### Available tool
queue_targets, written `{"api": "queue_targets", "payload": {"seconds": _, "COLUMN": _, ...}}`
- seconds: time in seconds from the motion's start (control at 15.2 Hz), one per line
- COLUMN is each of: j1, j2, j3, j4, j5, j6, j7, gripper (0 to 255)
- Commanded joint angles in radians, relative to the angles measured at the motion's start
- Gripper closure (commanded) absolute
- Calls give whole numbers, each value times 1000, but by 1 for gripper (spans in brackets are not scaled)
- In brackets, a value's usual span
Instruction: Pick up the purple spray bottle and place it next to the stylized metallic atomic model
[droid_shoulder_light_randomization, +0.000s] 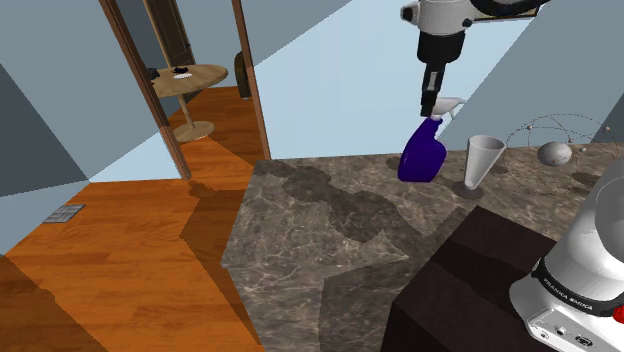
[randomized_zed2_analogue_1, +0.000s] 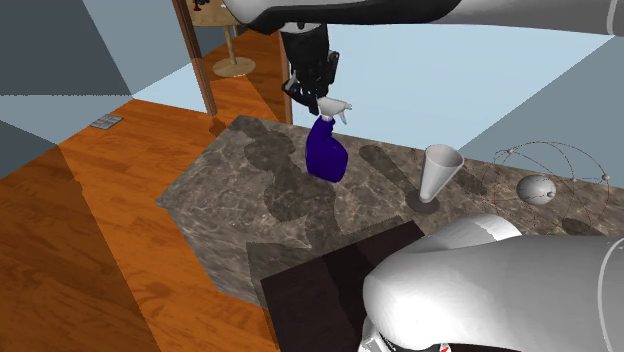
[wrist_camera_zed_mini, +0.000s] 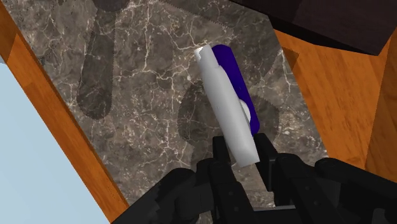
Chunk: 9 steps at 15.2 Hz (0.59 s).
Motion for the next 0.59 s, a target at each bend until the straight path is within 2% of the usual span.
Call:
{"api": "queue_targets", "payload": {"seconds": 0.0, "j1": 0, "j2": 3, "j3": 1, "j4": 31, "j5": 1, "j6": -28, "j7": -4, "gripper": 255}}
{"api": "queue_targets", "payload": {"seconds": 0.53, "j1": -5, "j2": 25, "j3": 1, "j4": 155, "j5": 0, "j6": -128, "j7": -23, "gripper": 255}}
